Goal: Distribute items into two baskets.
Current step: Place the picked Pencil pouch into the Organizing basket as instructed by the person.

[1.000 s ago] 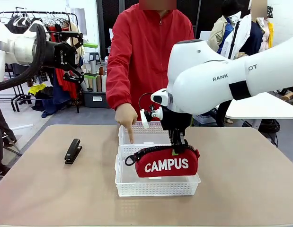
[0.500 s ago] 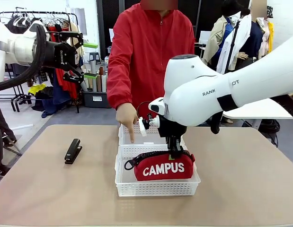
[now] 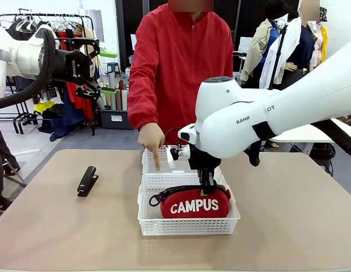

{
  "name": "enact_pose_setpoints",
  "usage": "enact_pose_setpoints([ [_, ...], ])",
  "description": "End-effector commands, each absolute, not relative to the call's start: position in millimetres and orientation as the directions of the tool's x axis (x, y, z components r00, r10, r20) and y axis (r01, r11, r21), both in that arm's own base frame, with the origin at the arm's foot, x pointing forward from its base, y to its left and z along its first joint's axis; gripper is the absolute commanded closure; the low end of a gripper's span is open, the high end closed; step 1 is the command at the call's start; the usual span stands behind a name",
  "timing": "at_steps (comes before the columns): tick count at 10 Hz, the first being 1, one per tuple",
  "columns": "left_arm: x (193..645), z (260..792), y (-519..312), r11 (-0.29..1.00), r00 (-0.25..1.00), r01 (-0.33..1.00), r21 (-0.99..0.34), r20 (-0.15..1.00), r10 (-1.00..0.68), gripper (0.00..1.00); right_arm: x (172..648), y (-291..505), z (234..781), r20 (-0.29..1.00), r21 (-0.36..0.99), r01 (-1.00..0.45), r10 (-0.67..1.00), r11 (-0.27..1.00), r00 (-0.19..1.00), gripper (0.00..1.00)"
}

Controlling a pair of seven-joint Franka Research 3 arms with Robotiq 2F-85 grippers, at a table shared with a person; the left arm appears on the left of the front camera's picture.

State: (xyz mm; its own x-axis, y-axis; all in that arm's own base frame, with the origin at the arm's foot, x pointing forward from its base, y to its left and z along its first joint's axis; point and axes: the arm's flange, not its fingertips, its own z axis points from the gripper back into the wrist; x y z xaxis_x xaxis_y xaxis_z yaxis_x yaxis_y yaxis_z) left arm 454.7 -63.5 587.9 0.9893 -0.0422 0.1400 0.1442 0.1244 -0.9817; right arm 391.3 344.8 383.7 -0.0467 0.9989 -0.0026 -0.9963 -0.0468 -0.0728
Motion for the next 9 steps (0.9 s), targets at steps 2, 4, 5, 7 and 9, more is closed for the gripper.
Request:
enact_pose_setpoints([
  [2,454,589,-62,0.122,0.990,0.141,-0.982,0.137,-0.041,0.00,391,346,378,0.019,-0.097,-0.995,0.999,-0.028,-0.030,0.96],
  [4,454,589,-62,0.122,0.990,0.141,-0.982,0.137,-0.041,0.00,391,345,379,0.027,-0.089,-0.995,0.999,-0.037,-0.040,0.56],
  [5,454,589,-62,0.122,0.990,0.141,-0.982,0.137,-0.041,0.00,391,344,379,0.026,-0.086,-0.996,0.999,-0.037,-0.040,0.36],
  [7,454,589,-62,0.122,0.990,0.141,-0.982,0.137,-0.041,0.00,392,343,383,0.048,-0.054,-0.998,0.998,-0.036,-0.039,0.00],
  [9,454,589,-62,0.122,0.990,0.141,-0.982,0.137,-0.041,0.00,393,340,389,0.074,-0.036,-0.999,0.997,-0.025,-0.027,0.00],
])
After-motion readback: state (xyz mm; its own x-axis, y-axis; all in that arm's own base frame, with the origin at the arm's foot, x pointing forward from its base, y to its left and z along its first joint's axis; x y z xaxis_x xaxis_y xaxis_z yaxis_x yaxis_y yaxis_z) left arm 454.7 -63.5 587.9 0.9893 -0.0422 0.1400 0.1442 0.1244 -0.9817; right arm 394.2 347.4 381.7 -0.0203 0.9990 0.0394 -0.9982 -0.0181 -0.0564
